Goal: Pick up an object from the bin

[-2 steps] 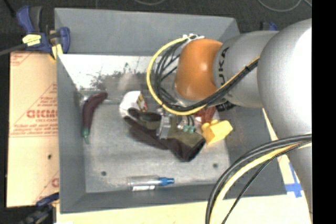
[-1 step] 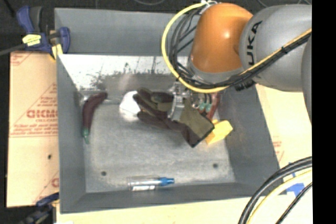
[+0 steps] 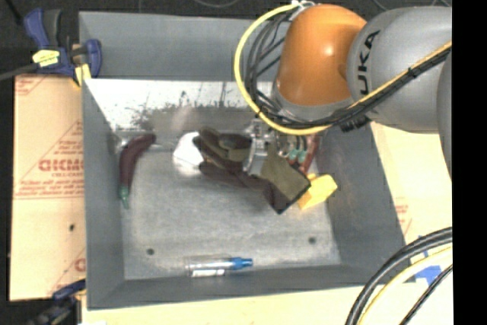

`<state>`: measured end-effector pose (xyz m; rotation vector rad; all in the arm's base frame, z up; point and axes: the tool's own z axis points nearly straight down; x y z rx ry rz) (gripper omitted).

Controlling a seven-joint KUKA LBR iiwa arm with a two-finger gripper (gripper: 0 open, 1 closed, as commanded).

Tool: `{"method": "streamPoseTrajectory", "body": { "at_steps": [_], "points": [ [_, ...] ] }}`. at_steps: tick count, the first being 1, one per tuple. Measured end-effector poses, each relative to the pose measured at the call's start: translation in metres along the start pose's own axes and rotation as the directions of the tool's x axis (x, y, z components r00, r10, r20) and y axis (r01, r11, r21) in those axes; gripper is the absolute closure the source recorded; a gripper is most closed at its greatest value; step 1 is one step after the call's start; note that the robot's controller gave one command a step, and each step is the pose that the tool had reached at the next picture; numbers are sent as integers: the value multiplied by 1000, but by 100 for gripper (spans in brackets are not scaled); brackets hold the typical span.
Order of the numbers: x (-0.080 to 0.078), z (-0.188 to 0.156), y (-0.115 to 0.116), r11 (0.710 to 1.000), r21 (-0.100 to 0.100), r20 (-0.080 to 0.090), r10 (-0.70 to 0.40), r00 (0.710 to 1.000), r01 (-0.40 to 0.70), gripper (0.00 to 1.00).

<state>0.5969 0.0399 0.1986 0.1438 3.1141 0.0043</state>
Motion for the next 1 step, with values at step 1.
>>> {"method": "streamPoseTrajectory", "body": {
  "at_steps": [1],
  "points": [
    [-10, -118, -7, 999, 1, 4, -35, 999, 35, 100]
  ]
}}
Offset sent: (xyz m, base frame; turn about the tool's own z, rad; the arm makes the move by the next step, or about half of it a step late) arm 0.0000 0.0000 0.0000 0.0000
